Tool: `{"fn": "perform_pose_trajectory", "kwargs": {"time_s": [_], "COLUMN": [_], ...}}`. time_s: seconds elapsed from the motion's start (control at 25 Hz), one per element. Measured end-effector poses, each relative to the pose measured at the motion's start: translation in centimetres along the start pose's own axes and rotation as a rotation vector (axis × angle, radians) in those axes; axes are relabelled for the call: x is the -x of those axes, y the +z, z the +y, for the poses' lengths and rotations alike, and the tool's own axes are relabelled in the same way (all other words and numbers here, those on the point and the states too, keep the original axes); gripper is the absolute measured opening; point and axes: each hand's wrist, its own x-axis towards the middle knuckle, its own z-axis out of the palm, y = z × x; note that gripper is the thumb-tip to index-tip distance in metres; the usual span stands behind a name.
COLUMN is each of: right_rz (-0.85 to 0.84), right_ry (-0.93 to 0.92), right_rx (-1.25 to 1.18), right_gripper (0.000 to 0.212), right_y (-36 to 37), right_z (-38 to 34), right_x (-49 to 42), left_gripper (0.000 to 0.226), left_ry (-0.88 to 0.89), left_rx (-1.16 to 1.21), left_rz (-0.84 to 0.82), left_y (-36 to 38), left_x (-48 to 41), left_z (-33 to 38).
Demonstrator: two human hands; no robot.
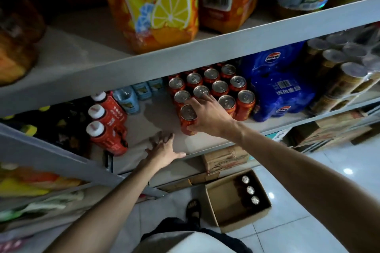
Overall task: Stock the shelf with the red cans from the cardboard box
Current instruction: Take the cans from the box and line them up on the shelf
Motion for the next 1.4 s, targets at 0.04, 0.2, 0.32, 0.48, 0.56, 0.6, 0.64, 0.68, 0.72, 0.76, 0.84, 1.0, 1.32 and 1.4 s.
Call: {"fn": "perform_pose_trajectory", "kwargs": {"time_s": [0.04,0.2,0.32,0.48,0.56,0.6,0.64,0.68,0.72,0.76,0.84,1.0,1.32,1.4], "right_rz": [-0.009,-0.021,-0.019,-0.015,0.006,0.010,0.015,0.026,0.041,0.052,0.055,0.034,0.030,0.034], "right_ry": [-0.010,-0.047,-0.072,-0.105,-0.091,-0.081,-0.073,-0.069,-0.068,-0.068,-0.069,-0.040,-0.008,-0.002], "right_rx": [-0.002,0.039,0.097,0.160,0.148,0.142,0.139,0.137,0.133,0.130,0.134,0.136,0.103,0.114], "right_gripper": [0.089,0.085,0.084,0.081,0.078,0.078,0.079,0.078,0.077,0.075,0.070,0.072,0.075,0.081], "right_y": [0.6,2.1,2.6,2.9,3.0,3.1,3.1,3.1,3.2,3.3,3.4,3.7,3.8,3.5], "right_z": [0.1,0.4,0.6,0.7,0.7,0.6,0.5,0.5,0.4,0.4,0.3,0.2,-0.2,-0.5], "right_x": [-0.3,-0.9,-1.2,-1.5,-1.7,-1.8,-1.8,-1.7,-1.7,-1.6,-1.5,-1.6,-0.9,-0.1], "left_gripper": [0.099,0.094,0.093,0.098,0.099,0.100,0.100,0.100,0.099,0.098,0.095,0.095,0.096,0.094], "left_ry": [0.012,0.012,-0.008,-0.039,-0.042,-0.043,-0.045,-0.048,-0.050,-0.047,-0.028,-0.018,-0.015,-0.024], "left_rx": [-0.014,-0.056,-0.082,-0.050,-0.042,-0.039,-0.037,-0.035,-0.033,-0.026,-0.001,-0.024,-0.018,-0.008], "left_rz": [-0.004,-0.003,-0.004,-0.035,-0.024,-0.023,-0.024,-0.027,-0.033,-0.038,-0.040,-0.030,-0.050,-0.054], "left_y": [0.0,-0.3,-0.5,-0.4,-0.2,-0.2,-0.2,-0.2,-0.3,-0.4,-0.6,-1.0,-1.0,-0.8], "left_x": [-0.2,0.0,0.1,0.1,0.0,0.0,0.1,0.1,0.2,0.2,0.4,0.8,0.7,1.0], "left_z": [-0.2,-0.1,0.3,0.6,0.6,0.7,0.7,0.8,0.8,0.8,0.9,1.1,1.1,1.1]}}
